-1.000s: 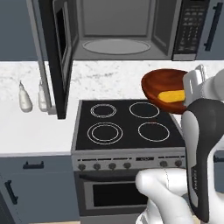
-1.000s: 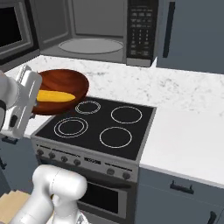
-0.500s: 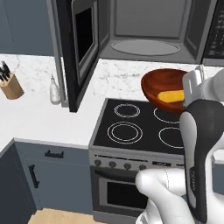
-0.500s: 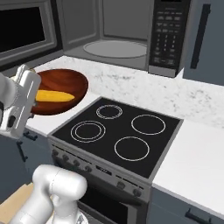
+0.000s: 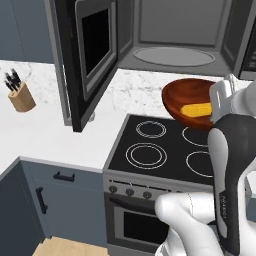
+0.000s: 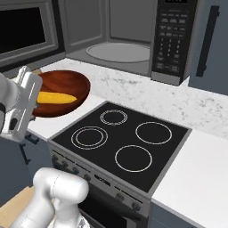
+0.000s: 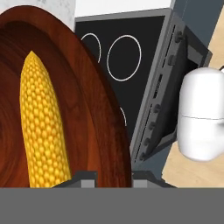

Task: Pick the corn from the sink and place it in the bowl. Then pick the bowl and place it in the microwave. Then close the microwave door and press the start button.

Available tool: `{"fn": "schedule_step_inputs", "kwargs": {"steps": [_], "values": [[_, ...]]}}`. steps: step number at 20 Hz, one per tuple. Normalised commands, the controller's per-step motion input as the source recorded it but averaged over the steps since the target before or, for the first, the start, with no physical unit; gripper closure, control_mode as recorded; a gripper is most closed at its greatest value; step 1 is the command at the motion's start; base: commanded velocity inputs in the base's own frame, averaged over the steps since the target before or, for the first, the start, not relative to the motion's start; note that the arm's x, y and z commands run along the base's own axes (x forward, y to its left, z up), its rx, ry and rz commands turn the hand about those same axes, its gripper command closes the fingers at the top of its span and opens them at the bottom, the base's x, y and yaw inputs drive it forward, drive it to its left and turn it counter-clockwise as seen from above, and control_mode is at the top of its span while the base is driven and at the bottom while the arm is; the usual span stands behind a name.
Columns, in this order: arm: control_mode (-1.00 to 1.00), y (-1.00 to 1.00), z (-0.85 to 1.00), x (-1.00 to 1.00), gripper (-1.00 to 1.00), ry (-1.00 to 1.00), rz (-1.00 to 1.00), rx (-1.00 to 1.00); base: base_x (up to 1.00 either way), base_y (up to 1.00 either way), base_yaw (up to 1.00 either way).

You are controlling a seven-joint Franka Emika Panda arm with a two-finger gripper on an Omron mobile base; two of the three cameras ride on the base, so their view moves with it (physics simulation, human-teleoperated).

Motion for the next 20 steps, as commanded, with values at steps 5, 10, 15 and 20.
{"fn": "schedule_step_inputs", "kwargs": {"steps": [5, 10, 15, 20], "values": [[-1.00, 0.00, 0.21, 0.00, 1.00, -0.02, 0.01, 0.00, 0.03, -0.01, 0.02], [-1.00, -0.09, 0.37, 0.25, 1.00, -0.05, 0.01, 0.00, 0.00, 0.00, 0.00], [-1.00, -0.23, 0.46, 0.48, 1.00, -0.03, 0.00, 0.01, 0.00, 0.00, 0.00], [-1.00, -0.24, 0.26, 0.68, 1.00, -0.10, -0.01, 0.00, 0.00, 0.00, 0.00]]}}
